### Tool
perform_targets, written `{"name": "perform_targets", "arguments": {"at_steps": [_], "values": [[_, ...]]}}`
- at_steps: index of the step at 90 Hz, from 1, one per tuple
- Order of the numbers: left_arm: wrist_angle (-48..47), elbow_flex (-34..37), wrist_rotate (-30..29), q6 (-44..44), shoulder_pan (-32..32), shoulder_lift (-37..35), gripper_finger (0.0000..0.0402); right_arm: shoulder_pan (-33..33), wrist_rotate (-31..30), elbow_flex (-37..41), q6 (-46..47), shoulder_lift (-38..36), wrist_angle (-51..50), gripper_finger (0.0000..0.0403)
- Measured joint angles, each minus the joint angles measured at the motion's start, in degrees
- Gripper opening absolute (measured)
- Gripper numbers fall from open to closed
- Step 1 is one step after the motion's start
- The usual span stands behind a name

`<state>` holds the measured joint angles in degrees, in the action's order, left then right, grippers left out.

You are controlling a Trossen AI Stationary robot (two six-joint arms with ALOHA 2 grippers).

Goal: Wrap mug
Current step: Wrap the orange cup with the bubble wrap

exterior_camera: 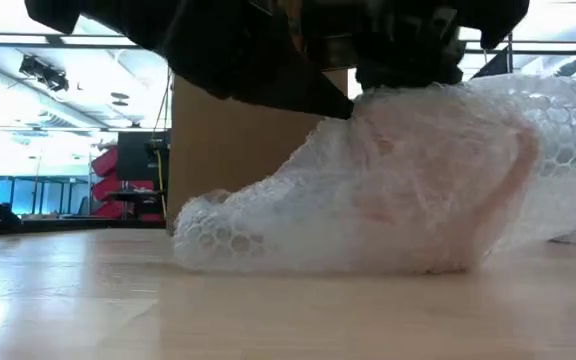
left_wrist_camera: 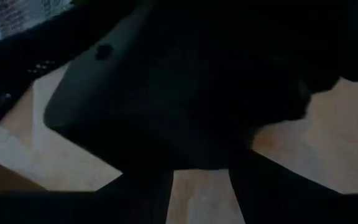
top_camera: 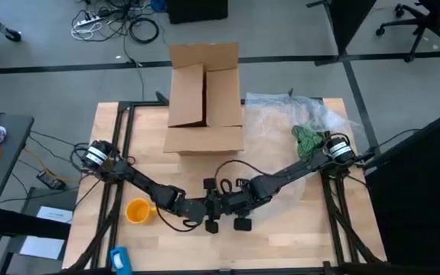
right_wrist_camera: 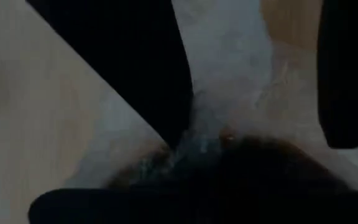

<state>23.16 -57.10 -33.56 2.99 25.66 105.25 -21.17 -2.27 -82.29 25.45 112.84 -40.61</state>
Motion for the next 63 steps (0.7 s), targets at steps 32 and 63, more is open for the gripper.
{"name": "perform_targets", "arguments": {"at_steps": [32, 63], "values": [[1.4, -0.1, -0.5, 1.3, -0.1, 0.1, 0.0133, -0.8, -0.8, -10.2, -1.0, -1.4, -13.5, 0.0000], [0.8, -0.1, -0.4, 0.9, -0.1, 0.0, 0.0133, -2.5, 2.1, -20.1, 0.2, -1.4, -23.2, 0.0000]]}}
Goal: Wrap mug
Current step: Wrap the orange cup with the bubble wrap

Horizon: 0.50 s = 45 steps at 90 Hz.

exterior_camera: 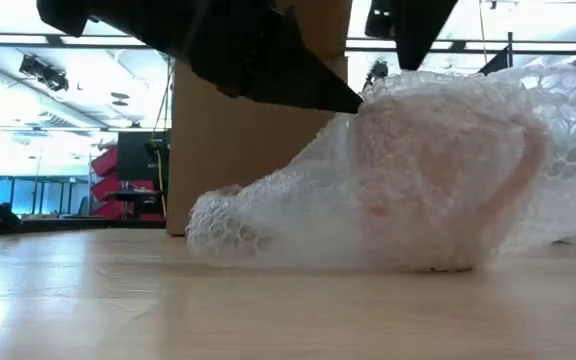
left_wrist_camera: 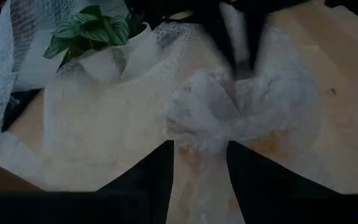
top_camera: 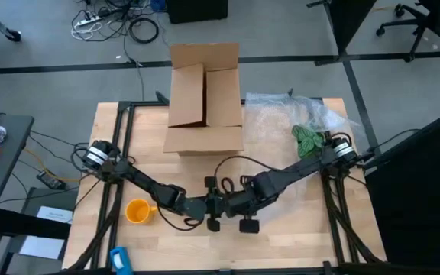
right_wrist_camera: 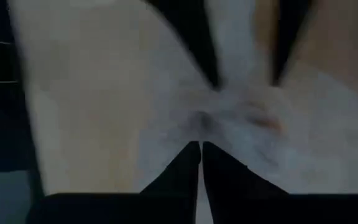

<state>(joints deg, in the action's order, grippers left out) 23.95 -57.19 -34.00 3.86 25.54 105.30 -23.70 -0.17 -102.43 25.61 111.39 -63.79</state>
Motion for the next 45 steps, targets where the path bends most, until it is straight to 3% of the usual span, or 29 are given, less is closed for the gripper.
{"name": "perform_targets", "arguments": {"at_steps": [15, 32, 45], "values": [[-0.1, 0.0, 0.0, -0.7, 0.3, 0.0, 0.0133, 0.1, 0.4, 6.3, 0.2, 0.1, 4.1, 0.0000], [-0.2, 0.0, 0.2, -1.1, 0.9, -0.2, 0.0133, 2.2, 3.0, 17.0, 0.0, -0.2, 16.1, 0.0000], [-5.9, 0.0, 0.2, -1.1, 1.6, -3.3, 0.0133, 4.6, 4.0, 24.3, 0.0, -0.5, 23.6, 0.0000]]}}
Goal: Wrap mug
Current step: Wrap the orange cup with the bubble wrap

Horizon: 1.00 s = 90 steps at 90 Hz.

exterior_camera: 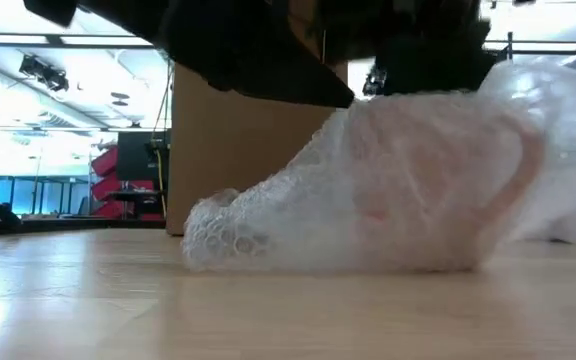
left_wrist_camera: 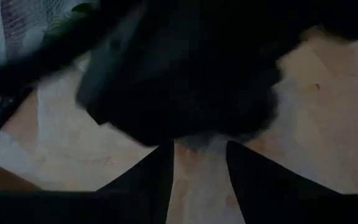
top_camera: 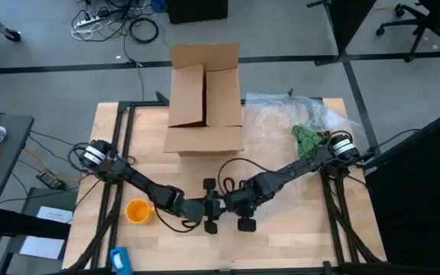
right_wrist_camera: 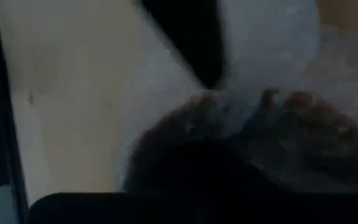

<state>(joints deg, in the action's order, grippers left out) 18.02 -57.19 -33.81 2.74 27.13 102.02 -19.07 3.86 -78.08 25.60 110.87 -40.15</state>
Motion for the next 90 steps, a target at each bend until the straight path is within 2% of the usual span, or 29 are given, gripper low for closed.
{"name": "perform_targets", "arguments": {"at_steps": [24, 36, 56, 65, 77, 90], "values": [[-15.9, 0.0, 0.0, -6.1, 3.6, -8.6, 0.0133, 2.5, -0.6, 2.9, -1.5, 0.0, 3.6, 0.0000], [-18.7, 0.0, 0.0, -7.3, 5.1, -8.7, 0.0133, 2.7, -1.1, -0.7, -2.9, 0.5, 0.7, 0.0000], [-19.5, 0.0, 0.0, -7.9, 5.2, -8.3, 0.0133, 2.1, -3.3, -13.7, -3.5, 1.0, -15.0, 0.0000], [-19.1, 0.0, 0.0, -8.6, 5.2, -8.0, 0.0133, 1.1, -4.0, -19.7, -1.6, 0.8, -25.1, 0.0000], [-18.7, 0.3, -0.1, -9.1, 5.1, -7.9, 0.0133, -1.6, -3.6, -24.8, 5.9, 0.8, -38.4, 0.0000], [-16.7, 1.7, 0.0, -9.2, 5.1, -7.9, 0.0133, -5.7, -0.5, -24.4, 16.1, 0.6, -46.8, 0.0000]]}}
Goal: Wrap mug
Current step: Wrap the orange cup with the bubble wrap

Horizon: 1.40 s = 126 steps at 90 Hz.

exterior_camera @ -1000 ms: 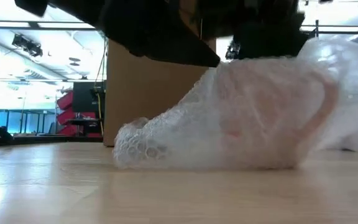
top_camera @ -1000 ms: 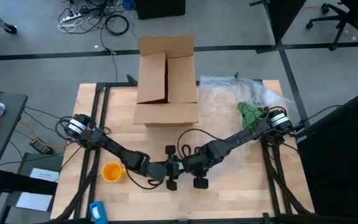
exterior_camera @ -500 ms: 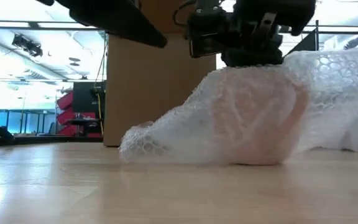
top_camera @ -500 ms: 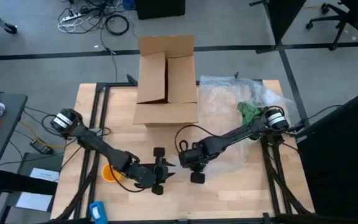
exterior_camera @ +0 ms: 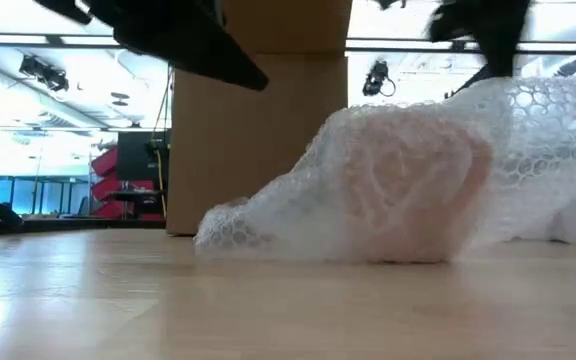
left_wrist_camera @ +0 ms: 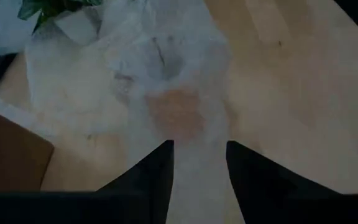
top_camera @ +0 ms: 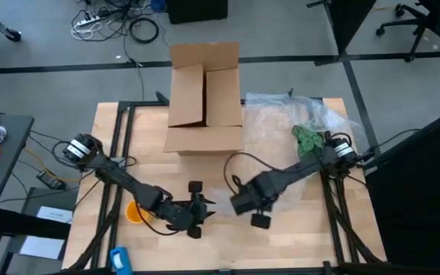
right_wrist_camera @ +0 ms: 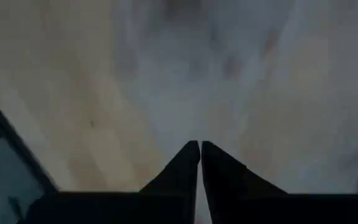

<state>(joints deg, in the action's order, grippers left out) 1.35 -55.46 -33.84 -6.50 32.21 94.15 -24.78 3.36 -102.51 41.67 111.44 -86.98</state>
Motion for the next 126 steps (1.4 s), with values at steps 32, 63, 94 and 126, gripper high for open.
{"name": "perform_targets", "arguments": {"at_steps": [32, 63, 94, 126], "values": [[5.2, 1.3, 0.1, -1.2, -1.8, 1.1, 0.0133, -4.4, -7.5, 6.8, 3.5, 0.0, 8.7, 0.0000], [7.3, 1.3, 3.1, 0.3, -3.7, 4.2, 0.0133, 0.7, -14.7, 7.1, -10.0, 0.0, 19.5, 0.0000], [8.7, 1.3, 3.1, 0.5, -5.5, 6.8, 0.0133, 1.6, -15.5, 3.7, -16.6, -0.1, 21.2, 0.0000], [12.2, 1.5, 3.7, 2.3, -6.3, 8.8, 0.0133, 5.7, -11.8, 5.9, -29.9, 5.7, 34.1, 0.0000]]}}
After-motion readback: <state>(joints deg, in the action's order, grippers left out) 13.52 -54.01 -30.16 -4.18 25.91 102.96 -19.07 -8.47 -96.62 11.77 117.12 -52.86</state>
